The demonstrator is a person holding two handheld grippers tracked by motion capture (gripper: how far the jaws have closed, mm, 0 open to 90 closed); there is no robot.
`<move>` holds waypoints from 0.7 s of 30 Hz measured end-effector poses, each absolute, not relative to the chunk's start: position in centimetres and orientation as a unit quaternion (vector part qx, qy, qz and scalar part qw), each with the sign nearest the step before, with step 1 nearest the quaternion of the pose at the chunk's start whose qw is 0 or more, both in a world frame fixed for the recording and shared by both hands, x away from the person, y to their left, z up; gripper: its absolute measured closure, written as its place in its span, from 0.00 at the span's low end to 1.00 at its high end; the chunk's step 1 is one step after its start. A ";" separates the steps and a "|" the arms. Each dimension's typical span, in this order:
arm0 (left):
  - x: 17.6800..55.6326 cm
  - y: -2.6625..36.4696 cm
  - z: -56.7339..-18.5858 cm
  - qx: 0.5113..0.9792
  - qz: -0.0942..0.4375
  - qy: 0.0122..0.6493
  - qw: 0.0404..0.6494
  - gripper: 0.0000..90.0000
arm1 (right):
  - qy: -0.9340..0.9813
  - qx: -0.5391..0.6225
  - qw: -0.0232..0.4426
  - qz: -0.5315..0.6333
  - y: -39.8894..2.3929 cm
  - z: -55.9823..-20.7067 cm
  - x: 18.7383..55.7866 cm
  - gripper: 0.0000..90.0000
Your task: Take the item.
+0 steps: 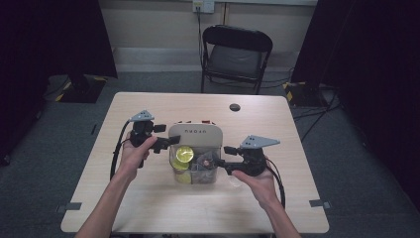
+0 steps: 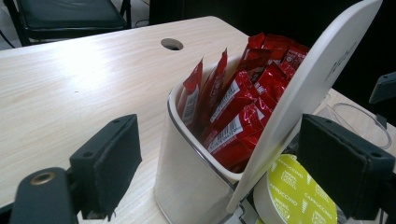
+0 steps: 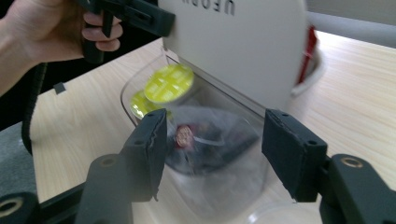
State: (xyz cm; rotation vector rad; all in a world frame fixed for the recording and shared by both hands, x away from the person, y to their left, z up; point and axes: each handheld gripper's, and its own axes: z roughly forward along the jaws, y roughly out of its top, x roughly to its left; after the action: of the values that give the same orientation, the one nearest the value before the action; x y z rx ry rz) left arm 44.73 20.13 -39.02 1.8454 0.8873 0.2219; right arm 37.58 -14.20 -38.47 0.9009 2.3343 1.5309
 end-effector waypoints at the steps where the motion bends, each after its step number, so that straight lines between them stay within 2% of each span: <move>1: 44.7 20.1 -39.0 0.768 0.092 0.370 0.515 0.15 | 0.793 0.302 0.102 0.519 -13.8 -38.4 37.7 0.46; 13: 44.8 20.3 -39.1 0.768 0.089 0.371 0.515 0.15 | 0.824 0.289 0.074 0.481 -11.0 -39.6 39.6 0.49; 16: 44.8 20.3 -39.1 0.768 0.088 0.371 0.515 0.15 | 0.829 0.288 0.070 0.474 -10.7 -40.0 39.8 0.51; 17: 44.8 20.3 -39.1 0.768 0.089 0.371 0.515 0.15 | 0.830 0.290 0.070 0.471 -10.6 -40.2 39.9 0.59; 21: 44.8 20.3 -39.2 0.767 0.087 0.369 0.517 0.15 | 0.831 0.294 0.070 0.466 -10.6 -40.4 40.1 0.61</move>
State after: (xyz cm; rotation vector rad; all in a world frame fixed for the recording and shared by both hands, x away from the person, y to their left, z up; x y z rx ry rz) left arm 44.83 20.30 -39.19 1.8414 0.8862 0.2089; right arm 40.07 -10.63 -40.37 0.8860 2.5020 1.4031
